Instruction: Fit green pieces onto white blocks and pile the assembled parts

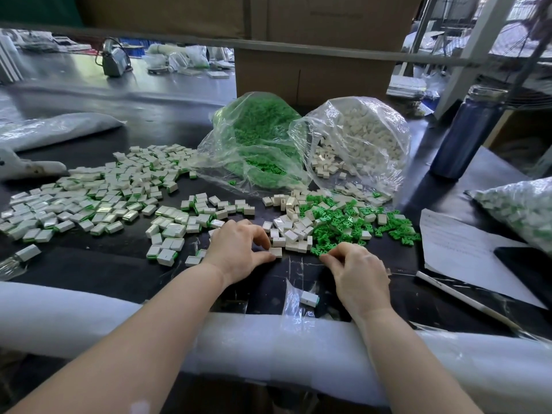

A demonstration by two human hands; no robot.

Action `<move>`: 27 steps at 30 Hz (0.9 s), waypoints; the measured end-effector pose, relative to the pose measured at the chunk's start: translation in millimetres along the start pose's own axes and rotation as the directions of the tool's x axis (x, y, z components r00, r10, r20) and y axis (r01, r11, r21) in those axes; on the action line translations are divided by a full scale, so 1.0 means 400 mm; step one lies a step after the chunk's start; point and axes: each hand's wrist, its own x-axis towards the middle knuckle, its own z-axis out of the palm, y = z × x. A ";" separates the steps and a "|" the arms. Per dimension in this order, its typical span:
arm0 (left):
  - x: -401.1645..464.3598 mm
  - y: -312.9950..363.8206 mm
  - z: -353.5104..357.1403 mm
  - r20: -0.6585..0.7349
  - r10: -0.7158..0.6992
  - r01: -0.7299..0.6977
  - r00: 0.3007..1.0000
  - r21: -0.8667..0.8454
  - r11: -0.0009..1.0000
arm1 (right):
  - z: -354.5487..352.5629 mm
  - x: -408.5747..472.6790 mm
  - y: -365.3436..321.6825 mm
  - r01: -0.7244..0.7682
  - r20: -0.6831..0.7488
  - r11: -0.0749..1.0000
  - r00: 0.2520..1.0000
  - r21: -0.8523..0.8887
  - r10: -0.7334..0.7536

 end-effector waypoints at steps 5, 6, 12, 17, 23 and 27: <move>0.000 0.008 -0.003 0.066 0.007 -0.003 0.998 -0.064 0.998 | 0.004 0.003 0.001 0.079 -0.052 0.982 0.996 0.174 -0.071; -0.001 0.011 -0.001 0.072 0.011 -0.005 0.997 -0.078 0.997 | 0.004 0.003 0.002 0.083 -0.052 0.973 0.996 0.216 -0.073; 0.001 0.047 0.024 0.046 0.092 -0.077 0.995 -0.262 0.962 | -0.001 0.004 0.004 0.036 -0.056 0.854 0.998 0.519 -0.008; -0.010 0.089 0.074 0.082 0.074 -0.025 0.994 -0.485 0.874 | -0.004 0.003 0.002 -0.033 0.034 0.779 0.999 0.626 0.015; -0.025 0.086 0.111 0.024 0.026 -0.009 0.999 -0.540 0.842 | -0.013 0.008 0.001 -0.012 0.012 0.740 1.000 0.672 0.006; -0.027 0.085 0.107 0.031 0.031 -0.009 0.999 -0.556 0.831 | -0.011 0.008 0.002 -0.064 0.059 0.686 0.998 0.725 0.031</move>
